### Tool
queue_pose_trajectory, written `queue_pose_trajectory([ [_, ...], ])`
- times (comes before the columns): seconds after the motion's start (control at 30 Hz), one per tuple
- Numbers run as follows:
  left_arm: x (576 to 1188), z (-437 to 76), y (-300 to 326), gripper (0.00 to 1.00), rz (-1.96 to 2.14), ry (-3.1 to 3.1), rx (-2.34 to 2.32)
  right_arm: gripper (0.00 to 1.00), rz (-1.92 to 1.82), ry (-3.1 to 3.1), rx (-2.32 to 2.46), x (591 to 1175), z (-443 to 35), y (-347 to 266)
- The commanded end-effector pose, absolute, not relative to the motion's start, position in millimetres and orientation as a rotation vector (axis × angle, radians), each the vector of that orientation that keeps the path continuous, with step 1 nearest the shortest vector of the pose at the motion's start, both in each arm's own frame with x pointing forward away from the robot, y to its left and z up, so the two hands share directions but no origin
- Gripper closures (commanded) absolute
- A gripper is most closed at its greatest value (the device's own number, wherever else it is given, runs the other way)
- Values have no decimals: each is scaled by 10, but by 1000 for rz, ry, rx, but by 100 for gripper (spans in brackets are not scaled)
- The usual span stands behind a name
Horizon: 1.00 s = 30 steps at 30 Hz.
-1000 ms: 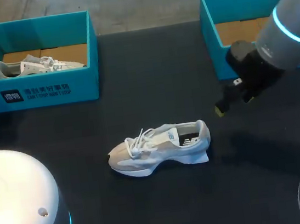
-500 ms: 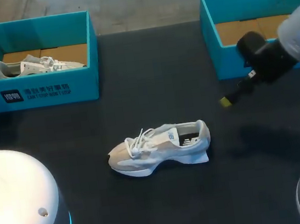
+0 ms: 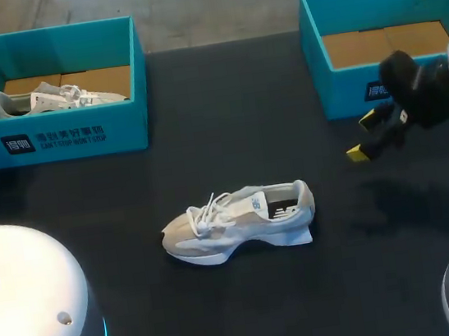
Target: Take the shoe out of the shoebox, open the shoe tongue, remove and reinsert the insole, then place the shoe into the shoebox
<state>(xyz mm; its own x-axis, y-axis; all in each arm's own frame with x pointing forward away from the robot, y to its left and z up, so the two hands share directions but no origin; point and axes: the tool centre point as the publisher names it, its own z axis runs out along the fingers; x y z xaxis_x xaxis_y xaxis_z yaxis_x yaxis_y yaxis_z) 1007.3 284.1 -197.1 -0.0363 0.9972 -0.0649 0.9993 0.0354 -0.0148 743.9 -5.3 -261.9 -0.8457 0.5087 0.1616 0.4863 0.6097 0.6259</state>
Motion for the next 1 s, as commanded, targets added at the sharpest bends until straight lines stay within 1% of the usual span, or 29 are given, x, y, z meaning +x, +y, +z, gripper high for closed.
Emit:
queue_pose_trajectory([
  [0.03,10066,-1963,2842,0,-82,2235,2157,0,1029,2793,876,7371,-2649,-51],
  [0.43,10066,-1963,2842,0,-82,2235,2157,0,1029,2793,876,7371,-2649,-51],
  [0.7,10066,-1963,2842,0,-82,2235,2157,0,1026,2787,692,7360,-2702,72],
  [1.0,10066,-1963,2842,0,-82,2235,2157,0,1047,2751,538,7304,-2780,49],
])
